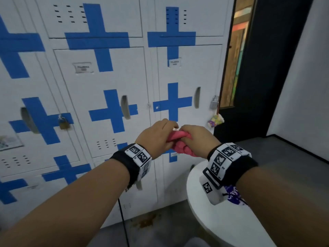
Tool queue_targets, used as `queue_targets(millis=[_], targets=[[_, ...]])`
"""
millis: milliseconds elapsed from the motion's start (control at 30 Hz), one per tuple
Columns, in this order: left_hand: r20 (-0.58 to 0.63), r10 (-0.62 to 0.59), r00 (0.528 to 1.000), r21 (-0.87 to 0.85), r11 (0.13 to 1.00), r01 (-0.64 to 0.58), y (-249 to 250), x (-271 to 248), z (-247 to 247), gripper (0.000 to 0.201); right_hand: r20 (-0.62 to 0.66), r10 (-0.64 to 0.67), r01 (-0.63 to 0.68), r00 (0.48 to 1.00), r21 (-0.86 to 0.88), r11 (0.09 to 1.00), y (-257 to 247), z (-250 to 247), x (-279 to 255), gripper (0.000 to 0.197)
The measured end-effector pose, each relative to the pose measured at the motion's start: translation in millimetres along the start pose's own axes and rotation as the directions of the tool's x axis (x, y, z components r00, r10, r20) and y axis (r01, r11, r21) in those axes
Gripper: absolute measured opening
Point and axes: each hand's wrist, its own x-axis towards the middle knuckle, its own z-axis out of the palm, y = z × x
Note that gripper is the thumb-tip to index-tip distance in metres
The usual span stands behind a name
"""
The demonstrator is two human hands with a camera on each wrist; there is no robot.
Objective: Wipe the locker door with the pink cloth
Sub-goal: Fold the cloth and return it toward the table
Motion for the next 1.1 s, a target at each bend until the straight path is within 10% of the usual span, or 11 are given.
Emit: queue_targets(millis=[267,533,867,1100], targets=[[0.188,0.063,0.98,-0.007,0.998,-0.063,49,17,53,0.04,-0.011,0.102,-0.1,0.995,-0.316,0.944,56,-29,-44,0.021],[0.313,0.03,0.949,-0.02,0.999,-0.025,78,20,110,0.028,0.131,0.31,-0.239,0.942,-0.389,0.89,114,-23,-77,0.022],[0.417,-0.026,0.909,-0.137,0.986,0.091,97,16,157,0.046,0.028,0.413,-0.369,0.91,-0.397,0.841,169,-4,-81,0.007],[0.421,-0.027,0.907,-0.172,0.979,0.109,88,15,163,0.048,0.013,0.486,-0.417,0.874,-0.492,0.764,193,0,-91,0.029]])
